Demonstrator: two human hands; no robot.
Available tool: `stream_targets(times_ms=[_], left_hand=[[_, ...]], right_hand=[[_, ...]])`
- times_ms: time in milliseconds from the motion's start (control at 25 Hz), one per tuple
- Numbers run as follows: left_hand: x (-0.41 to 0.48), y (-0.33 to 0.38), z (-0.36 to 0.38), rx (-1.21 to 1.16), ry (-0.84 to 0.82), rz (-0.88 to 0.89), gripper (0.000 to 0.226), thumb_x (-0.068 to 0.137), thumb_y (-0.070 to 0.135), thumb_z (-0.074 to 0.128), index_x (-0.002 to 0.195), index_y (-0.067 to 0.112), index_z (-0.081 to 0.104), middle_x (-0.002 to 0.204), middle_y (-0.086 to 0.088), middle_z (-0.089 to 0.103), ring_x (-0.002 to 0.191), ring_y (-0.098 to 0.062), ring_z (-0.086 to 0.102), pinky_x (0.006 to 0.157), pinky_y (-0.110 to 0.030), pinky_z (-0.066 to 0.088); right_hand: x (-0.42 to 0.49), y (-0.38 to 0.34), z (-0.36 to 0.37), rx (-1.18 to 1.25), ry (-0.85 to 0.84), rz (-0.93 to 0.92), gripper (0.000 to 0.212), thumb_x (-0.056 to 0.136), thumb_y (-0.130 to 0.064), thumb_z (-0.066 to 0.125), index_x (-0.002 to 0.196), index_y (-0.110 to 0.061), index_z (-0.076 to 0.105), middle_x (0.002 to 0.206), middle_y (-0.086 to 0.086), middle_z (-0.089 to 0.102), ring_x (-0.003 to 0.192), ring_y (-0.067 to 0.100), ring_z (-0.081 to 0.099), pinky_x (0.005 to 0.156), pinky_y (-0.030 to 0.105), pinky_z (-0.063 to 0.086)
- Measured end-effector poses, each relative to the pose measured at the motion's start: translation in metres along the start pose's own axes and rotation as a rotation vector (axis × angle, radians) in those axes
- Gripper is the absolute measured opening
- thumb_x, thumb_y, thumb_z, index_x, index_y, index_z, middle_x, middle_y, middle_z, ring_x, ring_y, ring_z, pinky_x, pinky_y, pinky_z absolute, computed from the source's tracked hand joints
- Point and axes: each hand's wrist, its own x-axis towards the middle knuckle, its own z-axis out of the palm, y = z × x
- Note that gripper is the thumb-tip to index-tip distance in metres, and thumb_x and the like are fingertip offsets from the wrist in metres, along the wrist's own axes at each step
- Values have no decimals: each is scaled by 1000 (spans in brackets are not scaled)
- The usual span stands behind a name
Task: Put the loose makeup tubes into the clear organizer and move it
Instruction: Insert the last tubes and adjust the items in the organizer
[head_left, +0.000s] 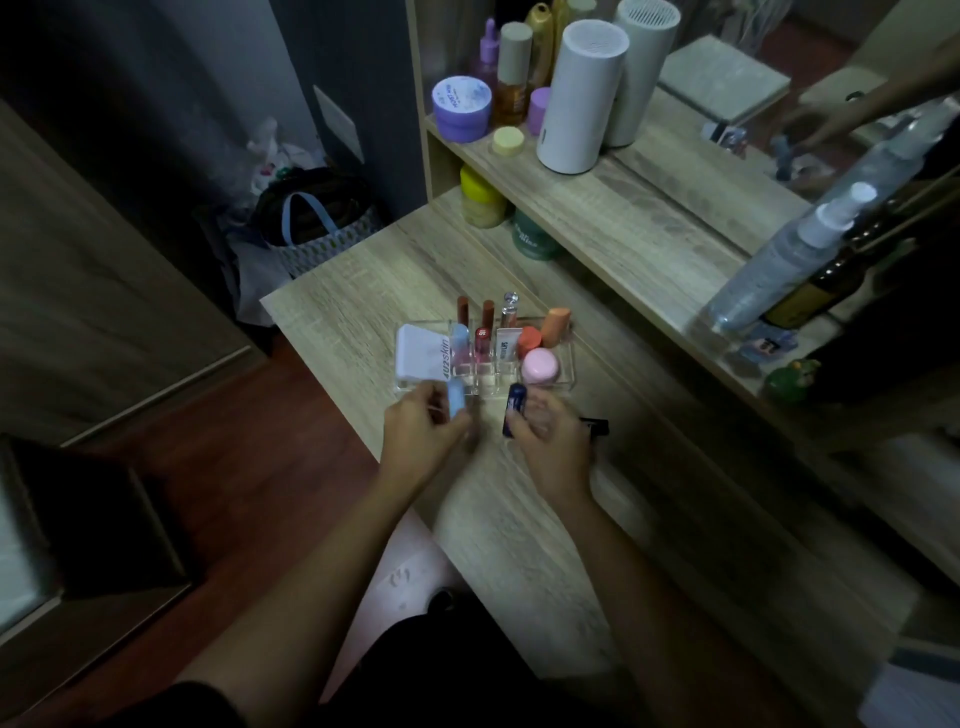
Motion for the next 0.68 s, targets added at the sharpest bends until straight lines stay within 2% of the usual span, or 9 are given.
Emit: stream_targets(times_ms=[80,160,320,480,680], left_hand=[[9,6,-7,-106,103,13,18,73,16,72,89,16,64,70,7,63,61,3,58,58,0,41],[18,10,-9,-138,131,21,16,75,16,72,88,16,64,70,9,63,62,5,57,59,2,40],[29,9,-2,-97,102,30,17,78,10,72,93,8,64,81,-2,70,72,-9,62,62,-2,40],[30,3,7,1,69,44,20,81,8,67,100,5,63,91,-12,73,81,-21,67,68,-14,40],[32,3,16,82,53,73,16,85,7,63,101,4,64,92,-15,73,82,-26,67,67,-20,40]], right_hand=[[12,-12,8,88,32,-40,34,79,-9,71,112,-9,62,103,6,70,87,8,66,75,13,53],[24,-22,16,122,37,-82,34,79,-10,71,112,-9,61,101,4,68,89,10,66,79,21,55],[37,-19,32,85,-5,-130,30,78,-5,71,107,-9,63,94,-2,66,81,0,63,79,25,57],[38,-8,40,32,-28,-123,31,79,-3,69,108,-13,61,104,8,71,91,14,67,82,33,58],[39,-4,42,-33,-23,-152,29,78,0,69,105,-11,62,100,9,72,85,14,66,80,38,59]])
